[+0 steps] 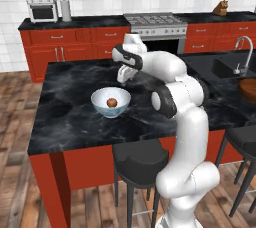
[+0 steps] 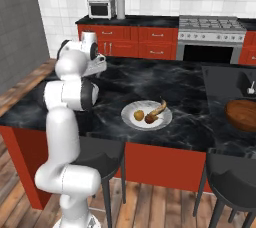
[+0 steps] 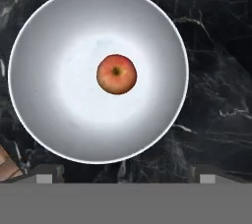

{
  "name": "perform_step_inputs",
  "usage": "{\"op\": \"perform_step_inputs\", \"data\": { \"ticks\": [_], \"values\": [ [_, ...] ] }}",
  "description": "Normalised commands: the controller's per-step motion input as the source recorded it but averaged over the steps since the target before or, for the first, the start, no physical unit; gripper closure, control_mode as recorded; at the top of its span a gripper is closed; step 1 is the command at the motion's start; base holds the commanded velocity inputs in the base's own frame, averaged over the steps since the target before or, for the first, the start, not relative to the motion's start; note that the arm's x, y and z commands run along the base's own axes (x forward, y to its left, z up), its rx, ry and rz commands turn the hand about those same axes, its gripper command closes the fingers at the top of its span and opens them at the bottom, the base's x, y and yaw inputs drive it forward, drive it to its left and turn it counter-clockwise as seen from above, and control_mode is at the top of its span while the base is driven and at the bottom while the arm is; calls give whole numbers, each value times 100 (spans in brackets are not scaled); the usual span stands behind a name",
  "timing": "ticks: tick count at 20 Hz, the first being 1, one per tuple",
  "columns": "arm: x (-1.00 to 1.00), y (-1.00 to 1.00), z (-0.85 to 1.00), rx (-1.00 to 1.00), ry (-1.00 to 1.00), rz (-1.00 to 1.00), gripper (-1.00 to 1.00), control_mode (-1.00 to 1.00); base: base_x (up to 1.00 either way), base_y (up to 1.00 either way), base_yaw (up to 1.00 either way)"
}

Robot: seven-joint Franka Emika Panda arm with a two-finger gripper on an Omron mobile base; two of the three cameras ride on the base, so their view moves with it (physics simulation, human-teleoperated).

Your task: Take the fruits from the plate on the dining counter and place two fruits in each bowl.

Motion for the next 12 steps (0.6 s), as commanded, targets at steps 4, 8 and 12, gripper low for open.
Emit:
{"op": "perform_step_inputs", "data": {
  "ticks": [4, 8, 12],
  "values": [
    [-78, -72, -4, -13, -23, -20, -100, -100, 0, 0, 0],
    [-54, -69, -4, -13, -15, -34, -100, -100, 0, 0, 0],
    [-17, -85, 11, 0, 14, -44, -100, -100, 0, 0, 0]
  ]
}}
